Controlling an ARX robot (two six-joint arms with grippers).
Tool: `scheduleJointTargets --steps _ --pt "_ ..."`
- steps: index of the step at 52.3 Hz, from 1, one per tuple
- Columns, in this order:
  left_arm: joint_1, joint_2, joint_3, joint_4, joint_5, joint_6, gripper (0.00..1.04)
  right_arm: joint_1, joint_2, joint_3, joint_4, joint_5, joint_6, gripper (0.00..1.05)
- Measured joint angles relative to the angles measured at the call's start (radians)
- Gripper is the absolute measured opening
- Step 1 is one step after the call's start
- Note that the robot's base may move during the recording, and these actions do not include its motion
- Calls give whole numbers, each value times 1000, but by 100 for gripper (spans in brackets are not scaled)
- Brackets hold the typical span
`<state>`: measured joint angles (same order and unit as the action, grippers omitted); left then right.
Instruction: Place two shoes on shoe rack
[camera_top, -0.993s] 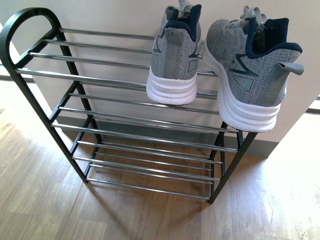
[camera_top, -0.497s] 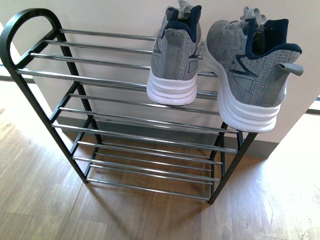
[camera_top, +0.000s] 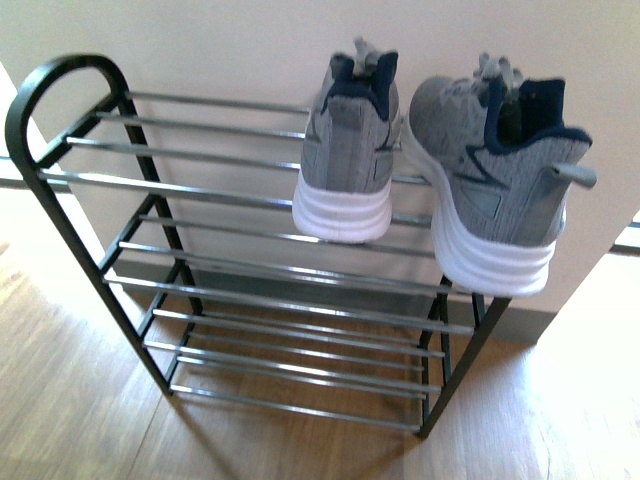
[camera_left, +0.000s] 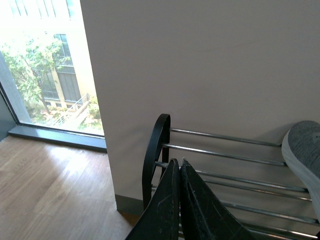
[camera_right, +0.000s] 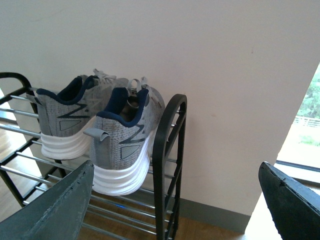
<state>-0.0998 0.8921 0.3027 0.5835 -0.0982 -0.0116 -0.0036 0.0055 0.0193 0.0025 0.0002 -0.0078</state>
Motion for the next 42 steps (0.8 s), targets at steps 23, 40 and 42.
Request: scheduleJointTargets --steps 23,40,42 --pt "96 -213 -180 -34 97 1 1 0 0 0 0 0 0 96" --pt "96 -412 -252 -157 97 1 1 0 0 0 0 0 0 96" --pt "96 -434 -257 -174 97 1 1 0 0 0 0 0 0 96"
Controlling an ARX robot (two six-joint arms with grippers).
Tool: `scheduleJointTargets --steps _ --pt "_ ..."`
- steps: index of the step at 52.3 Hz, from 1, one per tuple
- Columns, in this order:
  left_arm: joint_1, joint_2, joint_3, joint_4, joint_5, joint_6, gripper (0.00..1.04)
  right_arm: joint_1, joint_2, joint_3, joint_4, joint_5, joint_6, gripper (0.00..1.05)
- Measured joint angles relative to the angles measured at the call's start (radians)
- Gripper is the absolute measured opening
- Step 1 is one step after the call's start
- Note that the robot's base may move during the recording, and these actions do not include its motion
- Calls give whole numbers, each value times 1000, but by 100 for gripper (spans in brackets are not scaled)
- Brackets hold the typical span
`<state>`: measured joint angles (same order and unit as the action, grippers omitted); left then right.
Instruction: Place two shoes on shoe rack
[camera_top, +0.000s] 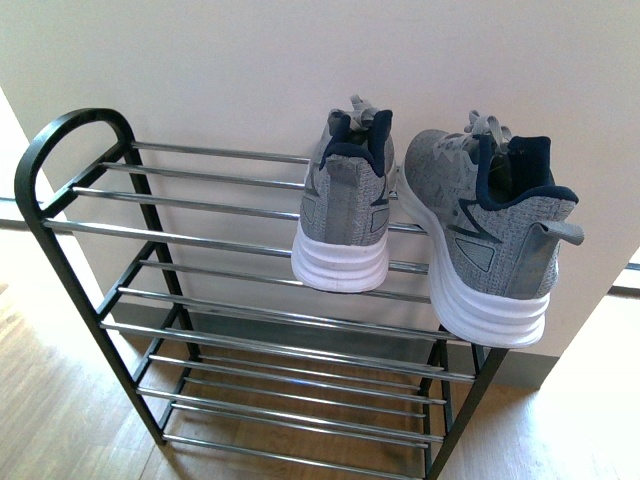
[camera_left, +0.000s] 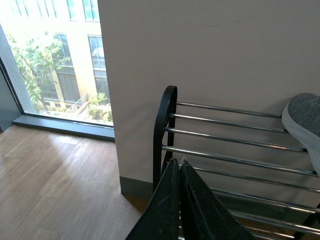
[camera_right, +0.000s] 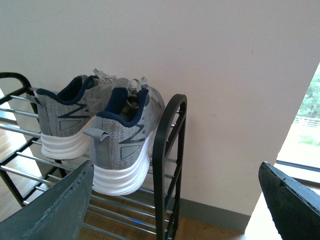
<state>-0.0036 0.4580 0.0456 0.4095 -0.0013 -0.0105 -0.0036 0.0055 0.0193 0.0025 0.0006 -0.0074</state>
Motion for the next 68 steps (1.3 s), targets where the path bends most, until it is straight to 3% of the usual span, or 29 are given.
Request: scheduleJointTargets --steps 42,48,63,68 --pt "0 -282 -32 -233 1 0 1 0 0 0 0 0 0 96" --pt "0 -412 -32 -395 2 0 1 0 0 0 0 0 0 96" --pt "1 -442 -32 -410 1 0 1 0 0 0 0 0 0 96" --pt "1 -442 -32 -410 1 0 21 0 -1 0 0 0 0 96"
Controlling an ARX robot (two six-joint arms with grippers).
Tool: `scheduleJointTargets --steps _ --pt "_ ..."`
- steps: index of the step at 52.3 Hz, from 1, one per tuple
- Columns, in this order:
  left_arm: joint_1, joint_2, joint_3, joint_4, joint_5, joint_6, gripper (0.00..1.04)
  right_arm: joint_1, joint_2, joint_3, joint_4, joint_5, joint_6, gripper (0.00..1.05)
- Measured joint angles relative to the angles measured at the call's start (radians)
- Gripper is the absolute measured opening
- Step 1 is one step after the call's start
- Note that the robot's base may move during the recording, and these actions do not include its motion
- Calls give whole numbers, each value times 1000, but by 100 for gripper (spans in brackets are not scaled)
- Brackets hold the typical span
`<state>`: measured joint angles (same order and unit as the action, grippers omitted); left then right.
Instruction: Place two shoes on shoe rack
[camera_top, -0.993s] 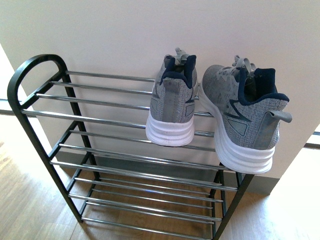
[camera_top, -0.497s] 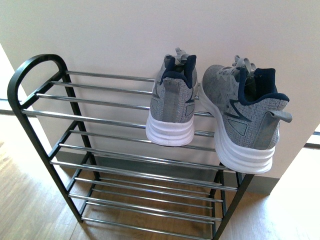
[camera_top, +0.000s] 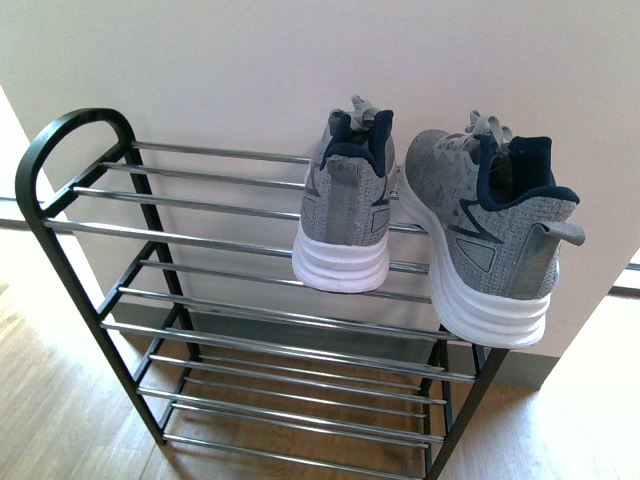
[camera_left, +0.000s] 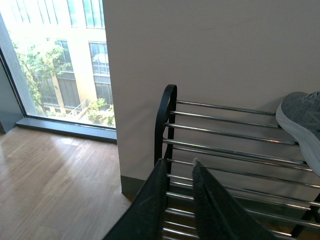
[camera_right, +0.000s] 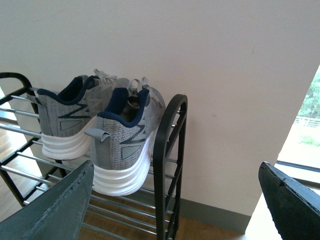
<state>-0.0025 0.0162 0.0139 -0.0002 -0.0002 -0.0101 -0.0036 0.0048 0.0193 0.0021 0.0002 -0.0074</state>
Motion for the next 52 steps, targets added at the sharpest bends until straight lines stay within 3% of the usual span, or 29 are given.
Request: scheduleJointTargets --steps 13,21,52 --pt "0 0 0 0 0 0 64 0 0 0 0 0 0 96" --pt "0 0 0 0 -3 0 97 0 0 0 0 -3 0 96" --pt "0 0 0 0 1 2 95 2 0 0 -1 1 1 96"
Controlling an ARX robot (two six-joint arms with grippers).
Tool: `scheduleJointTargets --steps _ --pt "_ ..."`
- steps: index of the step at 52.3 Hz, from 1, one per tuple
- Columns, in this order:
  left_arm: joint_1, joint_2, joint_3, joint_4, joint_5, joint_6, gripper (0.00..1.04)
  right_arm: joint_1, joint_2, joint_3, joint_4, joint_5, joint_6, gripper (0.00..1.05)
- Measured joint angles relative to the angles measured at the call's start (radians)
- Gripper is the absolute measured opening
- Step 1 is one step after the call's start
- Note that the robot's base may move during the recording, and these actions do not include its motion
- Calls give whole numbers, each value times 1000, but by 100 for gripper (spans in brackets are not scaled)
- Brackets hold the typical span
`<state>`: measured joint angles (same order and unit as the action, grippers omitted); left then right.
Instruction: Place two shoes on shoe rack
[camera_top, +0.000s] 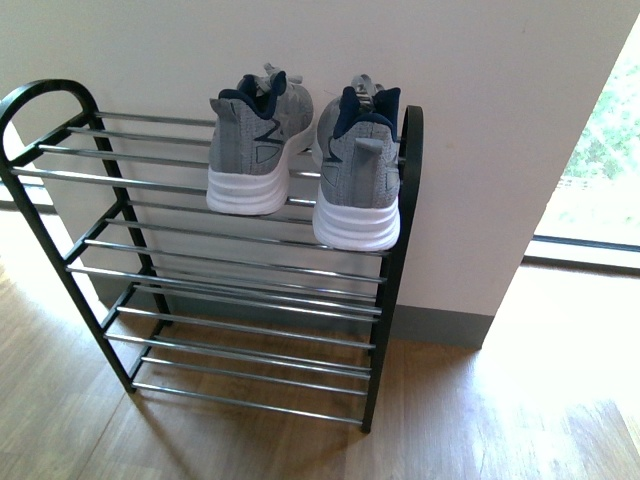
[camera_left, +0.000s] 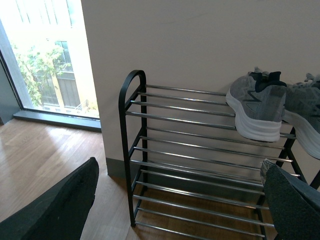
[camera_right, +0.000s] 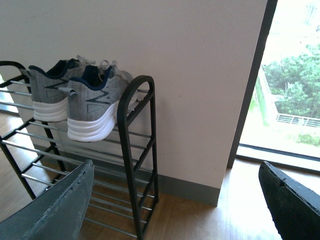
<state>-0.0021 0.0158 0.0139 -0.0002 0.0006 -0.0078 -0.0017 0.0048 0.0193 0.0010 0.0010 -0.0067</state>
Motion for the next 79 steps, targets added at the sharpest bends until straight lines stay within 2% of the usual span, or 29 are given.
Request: scheduleJointTargets --steps 79 --pt "0 0 0 0 0 0 95 0 0 0 0 0 0 96"
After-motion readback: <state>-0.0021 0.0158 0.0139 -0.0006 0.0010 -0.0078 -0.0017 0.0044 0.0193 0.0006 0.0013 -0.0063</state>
